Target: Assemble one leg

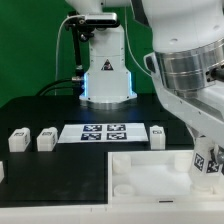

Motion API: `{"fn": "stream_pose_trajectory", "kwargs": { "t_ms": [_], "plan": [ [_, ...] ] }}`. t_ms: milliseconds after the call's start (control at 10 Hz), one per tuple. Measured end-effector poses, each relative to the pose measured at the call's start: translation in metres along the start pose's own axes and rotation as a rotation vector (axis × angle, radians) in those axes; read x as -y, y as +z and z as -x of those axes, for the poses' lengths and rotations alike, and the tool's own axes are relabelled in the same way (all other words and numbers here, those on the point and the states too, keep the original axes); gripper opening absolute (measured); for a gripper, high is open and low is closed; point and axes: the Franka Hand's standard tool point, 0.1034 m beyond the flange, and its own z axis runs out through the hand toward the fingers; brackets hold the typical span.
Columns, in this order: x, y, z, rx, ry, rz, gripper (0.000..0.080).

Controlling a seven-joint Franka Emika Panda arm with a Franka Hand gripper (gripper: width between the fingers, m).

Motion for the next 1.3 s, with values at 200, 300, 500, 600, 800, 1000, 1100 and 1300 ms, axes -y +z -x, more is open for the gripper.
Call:
{"fn": "stream_pose_trajectory", "kwargs": {
  "t_ms": [200, 300, 500, 600, 800, 1000, 1100, 1300],
  "plan": [
    [-0.0003, 0.0013, 0.0022, 0.0, -0.03, 0.002, 0.0367],
    [-0.0004, 0.0015, 0.0022, 0.0, -0.084, 0.002, 0.0553],
    [-0.0045, 0.0013, -0.0005, 0.012, -0.238, 0.032, 0.0629],
    [-0.0036, -0.0006, -0.0038, 0.008, -0.445, 0.038, 0.0629],
    [-0.0039, 0.0, -0.0043, 0.012, -0.601, 0.038, 0.0648],
    [-0.0041, 0.0003, -0.0048, 0.015, -0.793, 0.037, 0.0648],
    [-0.0043, 0.0006, -0.005, 0.018, -0.929, 0.037, 0.0648],
    [-0.0052, 0.0049, -0.005, -0.049, -1.177, 0.038, 0.0648]
  ]
}}
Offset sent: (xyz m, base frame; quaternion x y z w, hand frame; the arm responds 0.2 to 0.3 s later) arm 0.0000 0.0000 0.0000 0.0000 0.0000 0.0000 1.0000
